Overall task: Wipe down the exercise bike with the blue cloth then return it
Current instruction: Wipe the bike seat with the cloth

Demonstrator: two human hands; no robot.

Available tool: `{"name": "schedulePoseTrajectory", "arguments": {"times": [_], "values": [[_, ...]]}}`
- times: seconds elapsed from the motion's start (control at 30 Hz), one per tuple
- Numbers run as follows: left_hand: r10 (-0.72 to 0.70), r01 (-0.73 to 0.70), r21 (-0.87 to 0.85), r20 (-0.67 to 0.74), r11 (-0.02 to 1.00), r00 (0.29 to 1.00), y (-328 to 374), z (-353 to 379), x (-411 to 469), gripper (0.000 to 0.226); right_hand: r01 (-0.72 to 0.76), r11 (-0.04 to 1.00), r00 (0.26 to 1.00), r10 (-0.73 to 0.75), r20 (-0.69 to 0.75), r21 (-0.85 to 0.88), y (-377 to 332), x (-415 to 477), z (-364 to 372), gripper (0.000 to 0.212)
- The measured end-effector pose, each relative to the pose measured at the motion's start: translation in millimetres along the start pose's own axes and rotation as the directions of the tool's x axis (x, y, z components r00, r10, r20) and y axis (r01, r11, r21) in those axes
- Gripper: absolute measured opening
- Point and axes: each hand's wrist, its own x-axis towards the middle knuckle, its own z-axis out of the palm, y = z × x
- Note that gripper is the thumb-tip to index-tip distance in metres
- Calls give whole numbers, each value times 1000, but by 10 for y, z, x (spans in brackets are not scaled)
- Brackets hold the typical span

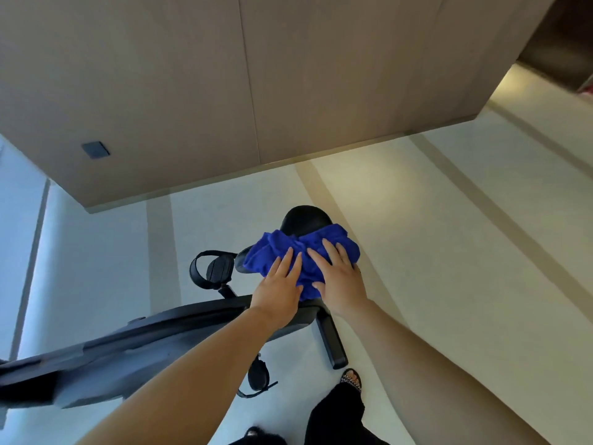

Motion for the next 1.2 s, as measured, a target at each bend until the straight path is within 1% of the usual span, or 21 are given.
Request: {"name": "schedulePoseTrajectory", "arguments": {"times": [0.13, 0.23, 0.37, 0.57, 0.63, 0.7, 0.77, 0.9, 1.0, 1.1, 1.2], "values": [[-10, 10, 19, -33, 1000, 999, 50, 74, 18, 63, -3, 993, 1000, -1, 30, 118, 63, 64, -55, 61], [-35, 35, -11, -34, 999, 999, 100, 76, 107, 62, -7, 975, 1000, 3, 19, 224, 105, 145, -109, 53], [-86, 85, -34, -41, 996, 995, 160, 72, 258, 58, 32, 971, 999, -34, 4, 235, 168, 270, -149, 50], [-176, 175, -43, -31, 984, 984, 292, -16, 553, 56, 95, 964, 990, -117, 77, 250, 343, 598, -286, 48], [-198, 198, 9, -6, 980, 980, 296, -41, 664, 55, 128, 959, 983, -157, 99, 252, 401, 712, -318, 47], [-199, 194, 122, 31, 973, 979, 291, -55, 774, 53, 160, 952, 974, -195, 114, 262, 459, 837, -343, 47], [-224, 214, 159, 49, 964, 973, 285, -67, 874, 53, 183, 945, 967, -223, 125, 271, 498, 959, -352, 47], [-317, 316, 81, 4, 945, 948, 294, -91, 1013, 55, 238, 934, 949, -282, 143, 265, 551, 1183, -341, 47], [-407, 398, -104, -92, 912, 909, 345, -100, 1039, 53, 278, 926, 932, -325, 163, 256, 606, 1321, -343, 46], [-492, 426, -285, -225, 859, 841, 415, -139, 1001, 47, 303, 912, 921, -355, 162, 275, 620, 1337, -371, 45], [-550, 453, -341, -288, 824, 784, 515, -190, 907, 40, 346, 898, 907, -395, 149, 273, 623, 1274, -433, 44]]}}
